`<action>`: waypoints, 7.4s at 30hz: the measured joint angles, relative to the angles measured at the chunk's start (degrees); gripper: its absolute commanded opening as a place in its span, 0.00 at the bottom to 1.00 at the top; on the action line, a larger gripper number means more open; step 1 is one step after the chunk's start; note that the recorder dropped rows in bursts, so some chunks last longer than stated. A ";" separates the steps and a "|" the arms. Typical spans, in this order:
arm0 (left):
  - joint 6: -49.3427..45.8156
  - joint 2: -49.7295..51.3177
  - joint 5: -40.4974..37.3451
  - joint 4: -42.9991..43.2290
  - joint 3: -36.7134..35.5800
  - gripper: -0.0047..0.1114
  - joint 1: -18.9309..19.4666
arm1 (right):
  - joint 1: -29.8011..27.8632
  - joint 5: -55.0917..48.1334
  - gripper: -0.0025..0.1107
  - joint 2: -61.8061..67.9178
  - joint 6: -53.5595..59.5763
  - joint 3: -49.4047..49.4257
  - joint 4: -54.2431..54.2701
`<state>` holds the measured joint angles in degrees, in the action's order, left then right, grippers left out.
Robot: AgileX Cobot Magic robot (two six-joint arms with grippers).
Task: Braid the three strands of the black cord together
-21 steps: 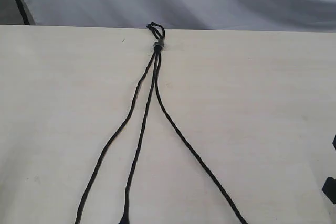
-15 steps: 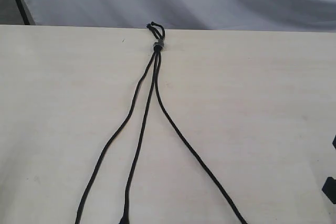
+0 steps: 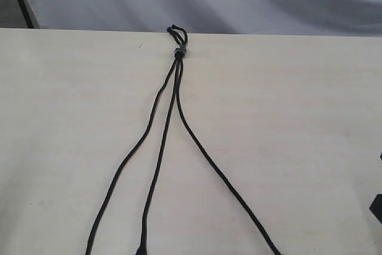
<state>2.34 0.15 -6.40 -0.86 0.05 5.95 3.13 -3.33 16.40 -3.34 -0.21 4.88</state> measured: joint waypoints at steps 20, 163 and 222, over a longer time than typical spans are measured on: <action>25.78 0.00 24.65 -1.10 0.00 0.04 0.00 | 3.68 9.16 0.05 1.07 -17.65 -7.66 -5.89; 2.59 131.94 -46.91 -2.32 101.49 0.07 -46.65 | -3.19 -33.96 0.40 86.48 -17.80 -69.69 -23.99; 6.02 91.02 -25.41 12.41 67.14 0.48 -13.57 | 37.46 -30.59 0.40 90.75 -11.00 -72.47 -9.00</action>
<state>8.37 91.17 -31.80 11.54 67.19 -7.62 40.59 -33.92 107.14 -14.34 -72.68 -4.11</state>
